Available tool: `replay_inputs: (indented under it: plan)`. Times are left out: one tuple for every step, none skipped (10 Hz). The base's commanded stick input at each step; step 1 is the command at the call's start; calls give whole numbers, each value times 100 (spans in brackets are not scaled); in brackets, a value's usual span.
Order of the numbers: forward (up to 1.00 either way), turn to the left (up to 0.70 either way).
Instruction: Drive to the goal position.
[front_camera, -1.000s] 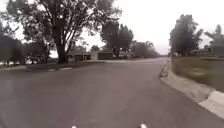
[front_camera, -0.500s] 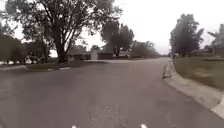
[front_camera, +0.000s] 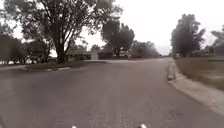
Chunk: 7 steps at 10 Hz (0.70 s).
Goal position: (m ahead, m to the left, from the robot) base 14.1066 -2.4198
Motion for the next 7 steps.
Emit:
replay_inputs:
  plan:
    - [50, 0]
    - [50, 0]
    - [50, 0]
    - [50, 0]
    - [50, 0]
    - [50, 0]
    - [50, 0]
